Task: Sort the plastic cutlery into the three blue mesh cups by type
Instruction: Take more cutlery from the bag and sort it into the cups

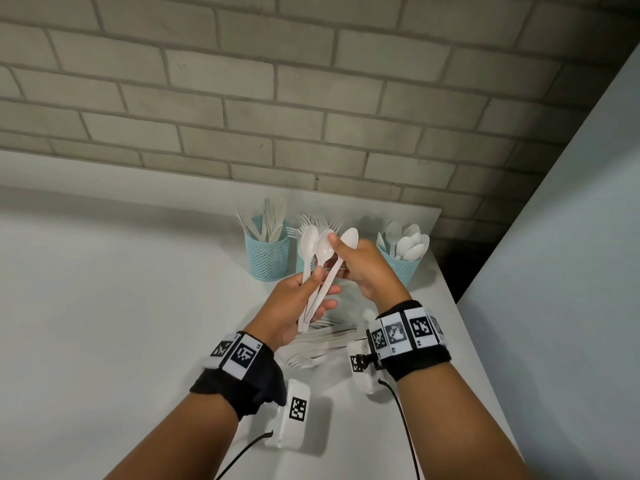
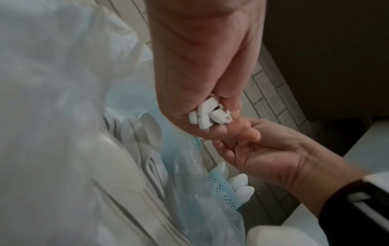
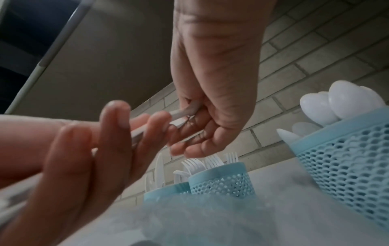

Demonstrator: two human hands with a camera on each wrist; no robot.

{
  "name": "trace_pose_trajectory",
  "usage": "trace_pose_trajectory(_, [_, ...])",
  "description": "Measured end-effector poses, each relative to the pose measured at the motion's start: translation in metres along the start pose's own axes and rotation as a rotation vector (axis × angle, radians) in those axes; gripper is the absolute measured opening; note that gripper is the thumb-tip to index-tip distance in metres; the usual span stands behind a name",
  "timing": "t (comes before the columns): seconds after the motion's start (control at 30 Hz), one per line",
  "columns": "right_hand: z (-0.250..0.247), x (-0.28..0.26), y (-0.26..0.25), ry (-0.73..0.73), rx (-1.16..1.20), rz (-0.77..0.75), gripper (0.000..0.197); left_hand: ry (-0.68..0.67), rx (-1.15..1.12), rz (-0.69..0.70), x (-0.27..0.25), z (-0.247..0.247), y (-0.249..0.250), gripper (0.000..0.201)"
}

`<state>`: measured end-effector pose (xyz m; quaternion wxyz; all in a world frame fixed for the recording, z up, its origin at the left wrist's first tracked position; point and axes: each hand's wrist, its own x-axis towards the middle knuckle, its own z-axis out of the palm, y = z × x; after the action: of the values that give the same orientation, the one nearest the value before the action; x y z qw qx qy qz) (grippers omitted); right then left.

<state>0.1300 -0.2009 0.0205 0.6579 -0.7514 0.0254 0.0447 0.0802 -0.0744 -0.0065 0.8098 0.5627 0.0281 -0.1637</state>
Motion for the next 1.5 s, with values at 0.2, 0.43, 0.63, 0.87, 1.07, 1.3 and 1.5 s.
trace_pose_trajectory(0.2, [-0.001,-0.007,-0.003,0.074,0.060,0.044,0.021,-0.010,0.010,0.003,0.001,-0.004,-0.002,0.025])
trace_pose_trajectory(0.43, [-0.001,-0.009,-0.007,0.162,0.386,0.074,0.015,0.124,0.088,0.059,0.004,-0.006,-0.008,0.023])
trace_pose_trajectory(0.63, [0.002,-0.007,0.000,0.212,0.349,0.094,0.030,0.148,0.210,0.076,0.003,-0.008,-0.011,0.027])
trace_pose_trajectory(0.87, [0.007,-0.013,-0.001,0.130,0.340,0.053,0.032,0.026,0.265,0.034,-0.001,-0.004,-0.005,0.038])
trace_pose_trajectory(1.07, [0.010,-0.014,0.008,0.132,0.238,0.052,0.023,-0.020,0.207,0.067,0.001,-0.004,-0.006,0.027])
trace_pose_trajectory(1.3, [0.011,-0.013,0.014,0.182,0.222,0.000,0.009,0.036,0.076,0.039,0.004,-0.005,-0.011,0.028])
trace_pose_trajectory(1.5, [0.007,-0.005,0.008,0.271,0.331,-0.080,0.006,0.061,0.133,-0.082,0.002,-0.003,-0.011,0.039])
